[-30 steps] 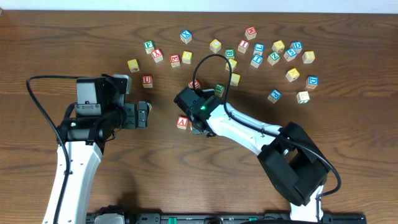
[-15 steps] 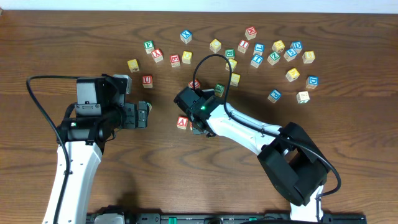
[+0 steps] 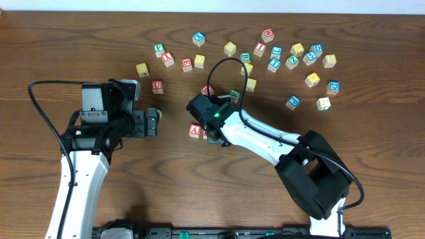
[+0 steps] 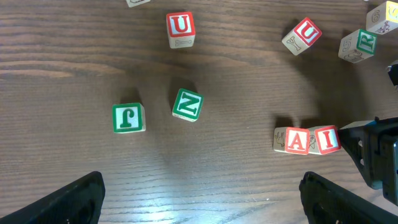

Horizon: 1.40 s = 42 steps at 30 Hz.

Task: Spell out AI2
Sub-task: 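Open the right gripper and release the blue 2 block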

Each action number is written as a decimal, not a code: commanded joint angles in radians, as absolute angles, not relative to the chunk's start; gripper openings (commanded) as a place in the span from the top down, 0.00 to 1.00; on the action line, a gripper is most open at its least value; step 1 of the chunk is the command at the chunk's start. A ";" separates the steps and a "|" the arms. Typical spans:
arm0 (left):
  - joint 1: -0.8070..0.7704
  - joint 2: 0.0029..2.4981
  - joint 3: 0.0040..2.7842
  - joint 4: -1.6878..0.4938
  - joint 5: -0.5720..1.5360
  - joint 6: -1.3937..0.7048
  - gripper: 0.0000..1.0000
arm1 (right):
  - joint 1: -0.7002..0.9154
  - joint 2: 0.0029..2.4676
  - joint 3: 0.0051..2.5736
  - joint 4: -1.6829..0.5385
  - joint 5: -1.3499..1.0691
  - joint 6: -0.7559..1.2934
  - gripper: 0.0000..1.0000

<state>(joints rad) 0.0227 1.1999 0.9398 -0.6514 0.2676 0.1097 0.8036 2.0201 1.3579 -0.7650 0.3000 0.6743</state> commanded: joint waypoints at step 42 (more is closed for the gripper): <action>0.028 1.203 0.947 -0.655 0.273 0.127 0.02 | 0.804 1.884 1.380 -0.728 0.486 0.678 0.50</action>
